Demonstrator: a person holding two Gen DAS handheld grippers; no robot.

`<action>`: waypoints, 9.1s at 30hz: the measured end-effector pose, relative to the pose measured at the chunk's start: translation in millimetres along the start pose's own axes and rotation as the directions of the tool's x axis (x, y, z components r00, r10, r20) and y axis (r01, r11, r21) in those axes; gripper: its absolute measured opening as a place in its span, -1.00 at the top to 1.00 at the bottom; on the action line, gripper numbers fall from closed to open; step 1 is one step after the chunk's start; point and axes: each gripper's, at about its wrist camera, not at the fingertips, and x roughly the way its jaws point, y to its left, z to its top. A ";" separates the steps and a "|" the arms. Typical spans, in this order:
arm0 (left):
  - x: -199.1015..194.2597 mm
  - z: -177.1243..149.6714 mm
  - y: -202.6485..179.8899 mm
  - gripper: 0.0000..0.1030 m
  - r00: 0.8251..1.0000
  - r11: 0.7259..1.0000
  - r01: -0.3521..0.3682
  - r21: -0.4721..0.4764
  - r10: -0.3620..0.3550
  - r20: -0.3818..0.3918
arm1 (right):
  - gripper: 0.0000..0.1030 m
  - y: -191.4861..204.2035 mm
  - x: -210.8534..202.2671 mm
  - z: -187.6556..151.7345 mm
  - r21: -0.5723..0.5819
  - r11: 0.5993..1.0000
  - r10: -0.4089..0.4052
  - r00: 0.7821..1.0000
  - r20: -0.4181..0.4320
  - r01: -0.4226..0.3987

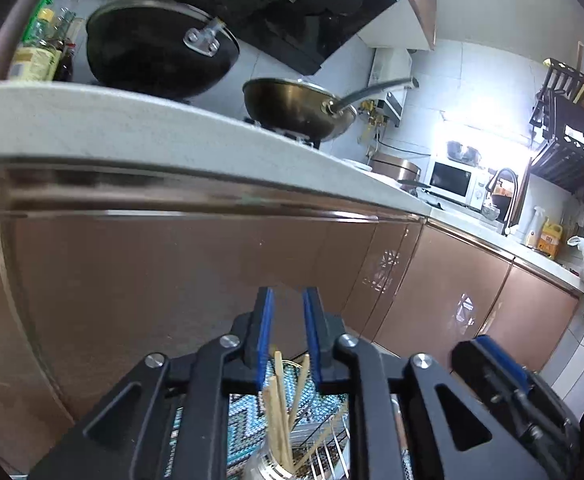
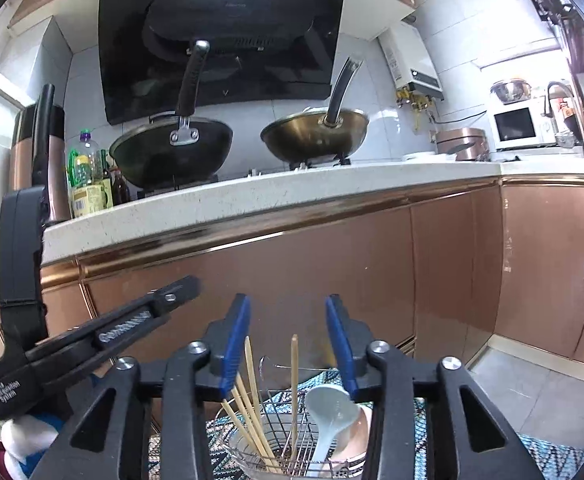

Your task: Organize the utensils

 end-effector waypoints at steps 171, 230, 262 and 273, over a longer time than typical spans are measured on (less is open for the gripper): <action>-137.8 -151.3 126.5 0.92 0.703 0.978 -0.163 -0.130 0.023 -0.711 | 0.88 87.0 -25.2 -142.6 0.133 0.987 0.158 0.595 -0.788 -0.087; 26.7 4.5 19.5 0.92 0.987 0.988 0.112 -0.110 -0.098 0.129 | 0.88 7.7 49.7 -10.8 -0.020 0.998 0.060 0.993 0.097 -0.059; -146.4 -18.5 26.6 -0.04 0.999 0.999 -0.027 0.020 0.028 -0.045 | -0.34 31.3 -111.7 -22.7 0.003 0.988 -0.157 0.984 -0.088 0.157; -218.9 -47.9 14.5 -0.12 0.993 0.994 -0.060 0.096 0.069 -0.098 | -1.00 34.6 -195.1 -39.1 -0.006 0.957 -0.288 0.950 -0.123 0.290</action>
